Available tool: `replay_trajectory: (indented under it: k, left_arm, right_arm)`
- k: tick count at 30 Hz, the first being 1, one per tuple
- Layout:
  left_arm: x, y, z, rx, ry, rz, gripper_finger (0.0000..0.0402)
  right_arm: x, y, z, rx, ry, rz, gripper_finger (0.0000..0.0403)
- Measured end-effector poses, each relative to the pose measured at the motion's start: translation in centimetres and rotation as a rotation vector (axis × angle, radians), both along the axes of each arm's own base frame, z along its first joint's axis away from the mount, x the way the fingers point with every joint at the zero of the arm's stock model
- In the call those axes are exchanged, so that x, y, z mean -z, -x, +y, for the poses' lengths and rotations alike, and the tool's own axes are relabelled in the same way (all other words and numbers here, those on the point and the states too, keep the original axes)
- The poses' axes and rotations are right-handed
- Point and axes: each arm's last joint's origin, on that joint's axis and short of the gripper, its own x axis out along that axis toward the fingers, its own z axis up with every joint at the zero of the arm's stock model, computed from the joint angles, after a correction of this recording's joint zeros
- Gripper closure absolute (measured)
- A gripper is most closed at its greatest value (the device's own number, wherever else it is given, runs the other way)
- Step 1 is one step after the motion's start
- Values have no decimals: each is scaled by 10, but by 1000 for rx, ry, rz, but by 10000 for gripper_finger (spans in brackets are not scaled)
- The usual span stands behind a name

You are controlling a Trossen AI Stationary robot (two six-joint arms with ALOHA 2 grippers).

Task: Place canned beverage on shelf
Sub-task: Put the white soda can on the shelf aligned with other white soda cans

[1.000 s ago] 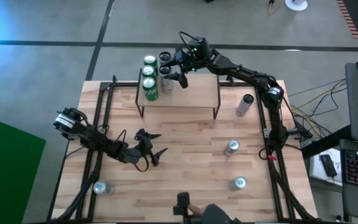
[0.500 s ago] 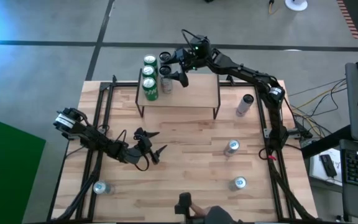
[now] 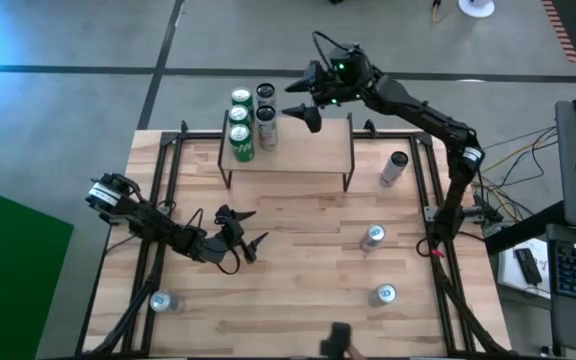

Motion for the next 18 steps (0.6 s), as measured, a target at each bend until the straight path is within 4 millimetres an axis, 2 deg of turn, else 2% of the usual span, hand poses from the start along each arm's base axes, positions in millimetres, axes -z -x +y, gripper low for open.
replay_trajectory:
  k: [4,7,11,15,18]
  left_arm:
    - [0,0,0,0,3,-2,63]
    - [0,0,0,-1,10,-6,63]
    - [0,0,0,1,11,-6,63]
    - [0,0,0,16,16,-3,63]
    - [0,0,0,16,17,-4,63]
  right_arm:
    - [6,11,12,234,-49,193,76]
    - [6,20,27,290,-46,282,76]
    - [4,35,48,314,-40,302,76]
    - [4,60,63,369,-41,307,76]
    - [10,87,69,410,-70,315,76]
